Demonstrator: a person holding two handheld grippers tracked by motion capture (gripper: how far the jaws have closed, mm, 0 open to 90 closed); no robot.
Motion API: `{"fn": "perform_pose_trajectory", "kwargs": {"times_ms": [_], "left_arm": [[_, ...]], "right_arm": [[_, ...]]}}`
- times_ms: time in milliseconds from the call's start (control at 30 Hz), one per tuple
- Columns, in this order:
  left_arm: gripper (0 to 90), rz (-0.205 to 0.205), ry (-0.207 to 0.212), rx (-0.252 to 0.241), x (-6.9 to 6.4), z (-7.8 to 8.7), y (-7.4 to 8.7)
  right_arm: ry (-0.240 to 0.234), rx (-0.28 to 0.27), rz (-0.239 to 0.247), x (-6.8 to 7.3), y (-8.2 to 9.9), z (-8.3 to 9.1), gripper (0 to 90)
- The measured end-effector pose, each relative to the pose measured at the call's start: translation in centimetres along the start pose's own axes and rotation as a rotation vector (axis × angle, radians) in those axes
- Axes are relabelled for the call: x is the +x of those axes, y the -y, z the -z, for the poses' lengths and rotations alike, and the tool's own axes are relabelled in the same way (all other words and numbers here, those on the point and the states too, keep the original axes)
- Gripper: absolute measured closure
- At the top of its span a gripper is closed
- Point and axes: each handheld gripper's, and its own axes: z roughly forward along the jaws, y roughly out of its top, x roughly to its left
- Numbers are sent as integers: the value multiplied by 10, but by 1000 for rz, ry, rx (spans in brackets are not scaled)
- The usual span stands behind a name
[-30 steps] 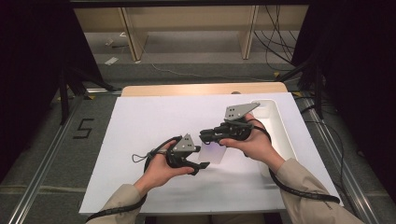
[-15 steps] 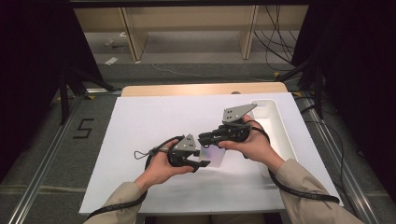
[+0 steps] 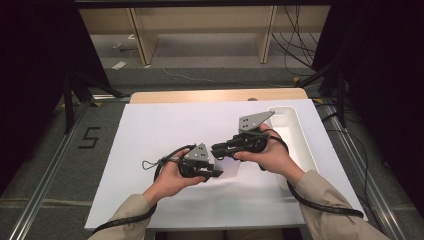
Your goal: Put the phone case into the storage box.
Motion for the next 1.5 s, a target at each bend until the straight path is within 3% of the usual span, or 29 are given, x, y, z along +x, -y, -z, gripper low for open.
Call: {"fn": "perform_pose_trajectory", "kwargs": {"times_ms": [400, 633, 700, 800, 967, 1300, 1500], "left_arm": [[784, -10, 21, 5, 1, 3, 0], [809, -11, 16, 3, 0, 5, 0], [810, 4, 6, -1, 0, 6, -1], [810, 24, -17, 0, 0, 7, 0], [809, 73, -48, -15, 0, 8, -1], [809, 166, -171, -55, 1, 15, -3], [809, 206, -227, -66, 1, 17, -3]], "right_arm": [[-6, -12, 23, 0, 0, 0, 765], [15, -26, 49, 0, 1, 0, 618], [38, -44, 53, 0, 1, 1, 565], [52, -105, 20, -2, 1, 2, 441], [113, -167, 0, -5, 2, 5, 315], [281, -274, -49, -12, 5, 12, 217], [339, -302, -85, -14, 10, 12, 178]]}}
